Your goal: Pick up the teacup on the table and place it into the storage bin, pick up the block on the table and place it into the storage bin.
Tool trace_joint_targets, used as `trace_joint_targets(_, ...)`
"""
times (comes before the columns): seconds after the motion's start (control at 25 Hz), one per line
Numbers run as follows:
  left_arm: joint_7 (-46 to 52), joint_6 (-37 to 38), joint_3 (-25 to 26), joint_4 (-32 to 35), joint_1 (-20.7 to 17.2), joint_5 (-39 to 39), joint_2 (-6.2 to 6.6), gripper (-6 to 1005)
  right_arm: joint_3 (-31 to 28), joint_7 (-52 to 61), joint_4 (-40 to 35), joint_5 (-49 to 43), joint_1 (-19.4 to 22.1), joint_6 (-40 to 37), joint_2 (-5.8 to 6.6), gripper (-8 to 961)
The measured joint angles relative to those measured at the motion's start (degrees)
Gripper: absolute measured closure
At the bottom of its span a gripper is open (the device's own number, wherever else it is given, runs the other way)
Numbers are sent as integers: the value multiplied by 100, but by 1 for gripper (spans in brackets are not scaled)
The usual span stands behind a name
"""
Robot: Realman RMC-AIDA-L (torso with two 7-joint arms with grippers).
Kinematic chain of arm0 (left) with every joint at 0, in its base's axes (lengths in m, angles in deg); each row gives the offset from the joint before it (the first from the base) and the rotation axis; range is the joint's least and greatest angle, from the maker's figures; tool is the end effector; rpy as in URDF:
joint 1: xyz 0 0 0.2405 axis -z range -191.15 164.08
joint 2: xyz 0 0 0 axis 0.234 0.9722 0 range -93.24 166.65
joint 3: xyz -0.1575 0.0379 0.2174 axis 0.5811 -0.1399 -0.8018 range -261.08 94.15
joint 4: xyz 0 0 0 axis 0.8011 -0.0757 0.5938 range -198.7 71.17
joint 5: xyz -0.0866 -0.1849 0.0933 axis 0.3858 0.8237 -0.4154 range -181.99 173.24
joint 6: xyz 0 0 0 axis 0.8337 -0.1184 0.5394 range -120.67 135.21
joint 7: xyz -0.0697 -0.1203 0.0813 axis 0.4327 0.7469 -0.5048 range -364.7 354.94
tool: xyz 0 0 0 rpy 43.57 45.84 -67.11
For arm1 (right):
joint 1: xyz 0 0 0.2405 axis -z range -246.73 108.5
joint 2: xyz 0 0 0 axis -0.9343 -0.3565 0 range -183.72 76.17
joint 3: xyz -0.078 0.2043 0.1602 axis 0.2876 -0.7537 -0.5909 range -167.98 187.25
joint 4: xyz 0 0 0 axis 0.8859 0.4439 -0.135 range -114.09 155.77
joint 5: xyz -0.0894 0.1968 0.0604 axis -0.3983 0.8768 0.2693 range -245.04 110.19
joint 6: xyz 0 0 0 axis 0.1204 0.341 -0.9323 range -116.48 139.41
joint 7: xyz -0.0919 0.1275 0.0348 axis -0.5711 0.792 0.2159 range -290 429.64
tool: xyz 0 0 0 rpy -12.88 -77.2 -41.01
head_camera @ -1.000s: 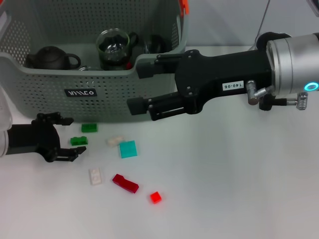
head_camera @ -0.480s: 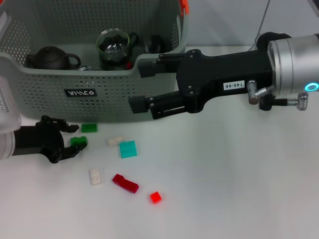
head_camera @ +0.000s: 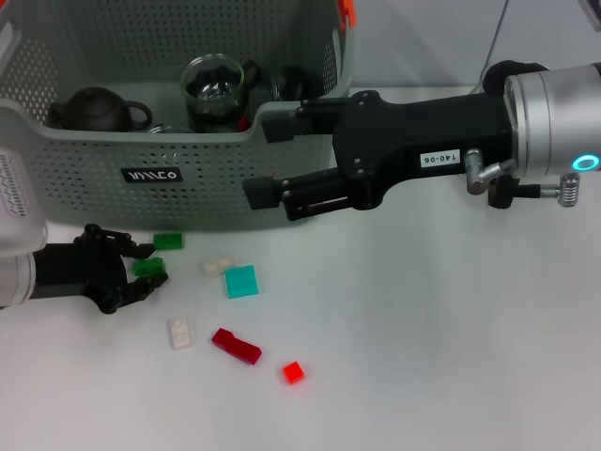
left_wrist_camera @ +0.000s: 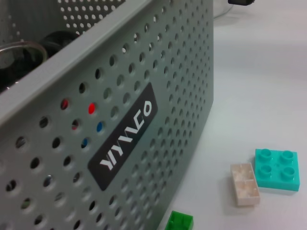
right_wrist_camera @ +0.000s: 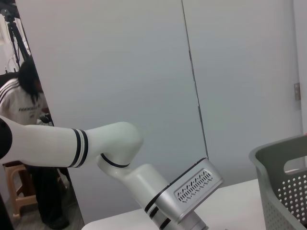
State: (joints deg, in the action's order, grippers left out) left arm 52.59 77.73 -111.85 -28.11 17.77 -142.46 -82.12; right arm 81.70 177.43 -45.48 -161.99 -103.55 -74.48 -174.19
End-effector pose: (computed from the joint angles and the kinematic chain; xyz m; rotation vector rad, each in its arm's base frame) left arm -0.3635 0.3647 -0.0189 -2.6290 -0.2893 0.0042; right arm 0.0907 0.3652 -0.0259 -3.0072 0.3417 0.8355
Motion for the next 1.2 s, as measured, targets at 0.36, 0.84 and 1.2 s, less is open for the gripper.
trace_joint_targets(0.36,131,-142,-6,-15,18,-4,-1,683,0,-12,5,-1,-16,1,0,56)
trace_joint_targets(0.84,630,1217,254,429,-31,86,102,841,-95,-17,5,-1,0,-99,18,56)
trace_joint_targets(1.2,1511,3136,1387,579,4,338,370,842,-1270,-537,762,-94,39,-1404,95,56)
